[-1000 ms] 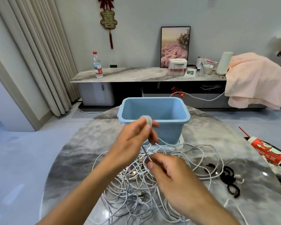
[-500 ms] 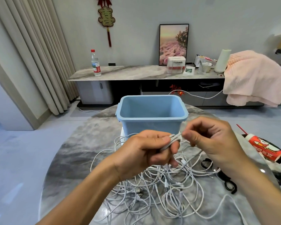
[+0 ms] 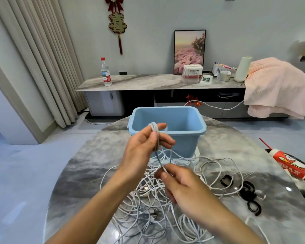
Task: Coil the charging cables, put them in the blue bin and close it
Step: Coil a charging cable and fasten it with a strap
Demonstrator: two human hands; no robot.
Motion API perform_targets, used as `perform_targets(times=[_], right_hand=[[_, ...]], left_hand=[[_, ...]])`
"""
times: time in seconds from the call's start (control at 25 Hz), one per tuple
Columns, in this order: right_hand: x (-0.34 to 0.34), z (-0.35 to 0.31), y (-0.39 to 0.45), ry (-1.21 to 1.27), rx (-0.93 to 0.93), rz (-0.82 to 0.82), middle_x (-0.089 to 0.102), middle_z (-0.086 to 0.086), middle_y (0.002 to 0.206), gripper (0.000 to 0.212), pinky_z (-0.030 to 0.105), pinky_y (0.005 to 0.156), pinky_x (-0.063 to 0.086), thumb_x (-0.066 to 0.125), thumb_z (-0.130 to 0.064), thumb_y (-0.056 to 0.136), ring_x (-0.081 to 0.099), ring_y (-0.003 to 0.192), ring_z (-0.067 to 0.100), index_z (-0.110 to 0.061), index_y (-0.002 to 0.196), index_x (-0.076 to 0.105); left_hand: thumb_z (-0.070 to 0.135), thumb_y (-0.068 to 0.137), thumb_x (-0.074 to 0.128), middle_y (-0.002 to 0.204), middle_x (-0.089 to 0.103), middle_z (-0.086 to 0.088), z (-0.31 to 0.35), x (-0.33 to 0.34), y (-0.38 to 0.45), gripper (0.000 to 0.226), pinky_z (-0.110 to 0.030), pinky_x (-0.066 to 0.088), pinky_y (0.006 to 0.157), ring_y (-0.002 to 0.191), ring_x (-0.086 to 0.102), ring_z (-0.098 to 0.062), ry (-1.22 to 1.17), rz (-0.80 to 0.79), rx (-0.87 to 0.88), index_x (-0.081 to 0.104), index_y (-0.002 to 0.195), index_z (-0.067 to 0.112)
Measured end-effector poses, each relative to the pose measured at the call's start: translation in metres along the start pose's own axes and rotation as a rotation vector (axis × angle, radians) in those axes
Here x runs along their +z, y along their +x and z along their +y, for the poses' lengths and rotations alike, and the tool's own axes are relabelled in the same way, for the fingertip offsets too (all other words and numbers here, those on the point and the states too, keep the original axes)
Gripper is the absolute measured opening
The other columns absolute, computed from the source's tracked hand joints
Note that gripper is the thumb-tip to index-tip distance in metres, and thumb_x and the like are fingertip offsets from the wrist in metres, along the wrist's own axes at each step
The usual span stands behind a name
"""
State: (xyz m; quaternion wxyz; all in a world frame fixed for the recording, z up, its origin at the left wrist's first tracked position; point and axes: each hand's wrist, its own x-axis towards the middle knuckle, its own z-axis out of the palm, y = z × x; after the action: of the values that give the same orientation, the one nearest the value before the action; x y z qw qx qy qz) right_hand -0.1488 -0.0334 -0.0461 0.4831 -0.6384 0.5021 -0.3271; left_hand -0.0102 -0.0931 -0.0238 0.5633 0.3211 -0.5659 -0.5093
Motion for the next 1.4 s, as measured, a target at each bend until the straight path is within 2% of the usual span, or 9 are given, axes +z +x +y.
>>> perform_targets(times=[0.16,0.32,0.52,0.6,0.72,0.84,1.16,1.28,1.4], right_hand=[[-0.023,-0.014,-0.014,-0.623,-0.259,0.091,0.053,-0.011,0.062,0.017,0.036,0.060,0.042,0.047,-0.033,0.100,0.047,0.059,0.011,-0.026,0.085,0.053],[-0.070,-0.026,-0.017,-0.686,-0.494,0.400,0.065,-0.016,0.062,0.024,0.031,0.052,0.048,0.065,-0.053,0.084,0.056,0.053,0.005,-0.031,0.083,0.072],[-0.086,-0.020,-0.011,-0.658,-0.763,0.460,0.067,-0.009,0.066,0.026,0.036,0.052,0.048,0.073,-0.047,0.080,0.061,0.058,0.012,-0.021,0.076,0.073],[-0.096,-0.018,-0.004,-0.332,-0.655,0.461,0.067,0.002,0.064,0.027,0.038,0.052,0.050,0.077,-0.049,0.074,0.061,0.056,0.023,-0.022,0.076,0.072],[-0.097,-0.009,0.005,0.128,-0.462,0.385,0.060,0.006,0.057,0.026,0.021,0.047,0.039,0.077,-0.047,0.070,0.046,0.049,0.011,-0.022,0.077,0.076],[-0.063,0.001,0.015,0.395,-0.277,0.314,0.043,-0.002,0.047,0.014,0.018,0.039,0.026,0.066,-0.032,0.078,0.032,0.042,0.008,-0.026,0.078,0.079],[-0.015,0.008,0.024,0.418,-0.003,0.240,0.043,0.006,0.056,0.027,0.022,0.037,0.027,0.042,-0.017,0.105,0.033,0.037,0.014,-0.016,0.086,0.061],[0.003,0.005,0.012,0.232,0.101,0.064,0.053,0.006,0.060,0.023,0.022,0.035,0.036,0.043,-0.021,0.104,0.042,0.037,0.015,-0.034,0.097,0.061],[0.002,-0.007,-0.005,0.091,0.117,-0.052,0.047,-0.001,0.059,0.017,0.019,0.036,0.033,0.048,-0.025,0.102,0.037,0.037,0.004,-0.025,0.097,0.064]], left_hand=[[0.021,0.102,0.039,0.089,0.067,0.002,-0.011,0.006,-0.010,0.016,-0.030,0.050,0.081,0.087,0.064,-0.013,0.702,-0.244,0.186,0.055,0.103,0.021],[0.027,0.101,0.036,0.072,0.058,-0.011,0.009,0.011,-0.013,0.031,-0.040,0.044,0.069,0.069,0.053,-0.025,0.482,-0.419,0.023,0.056,0.083,0.011],[0.029,0.099,0.035,0.057,0.050,-0.003,0.013,0.019,-0.016,0.037,-0.033,0.036,0.065,0.059,0.042,-0.022,0.295,-0.531,-0.147,0.063,0.087,0.008],[0.025,0.098,0.036,0.052,0.043,-0.004,0.015,0.021,-0.017,0.037,-0.025,0.039,0.068,0.057,0.037,-0.026,0.087,-0.544,-0.200,0.065,0.092,0.003],[0.018,0.098,0.036,0.050,0.040,-0.002,0.019,0.028,-0.019,0.033,-0.022,0.049,0.080,0.056,0.035,-0.040,-0.217,-0.533,-0.245,0.063,0.092,0.002],[0.017,0.098,0.037,0.052,0.042,0.000,0.017,0.028,-0.017,0.032,-0.032,0.052,0.086,0.053,0.039,-0.017,-0.497,-0.386,-0.262,0.064,0.099,-0.001],[0.013,0.096,0.040,0.077,0.060,-0.003,0.018,0.020,-0.008,0.041,-0.037,0.042,0.109,0.066,0.057,-0.013,-0.778,-0.023,-0.281,0.054,0.128,-0.008],[0.014,0.092,0.047,0.086,0.071,-0.004,0.008,0.017,-0.005,0.038,-0.027,0.048,0.091,0.076,0.066,-0.013,-0.567,0.039,-0.163,0.055,0.126,-0.001],[0.017,0.095,0.045,0.090,0.073,0.000,0.000,0.005,-0.004,0.032,-0.022,0.049,0.080,0.084,0.065,-0.012,0.134,-0.056,0.003,0.054,0.123,0.007]])
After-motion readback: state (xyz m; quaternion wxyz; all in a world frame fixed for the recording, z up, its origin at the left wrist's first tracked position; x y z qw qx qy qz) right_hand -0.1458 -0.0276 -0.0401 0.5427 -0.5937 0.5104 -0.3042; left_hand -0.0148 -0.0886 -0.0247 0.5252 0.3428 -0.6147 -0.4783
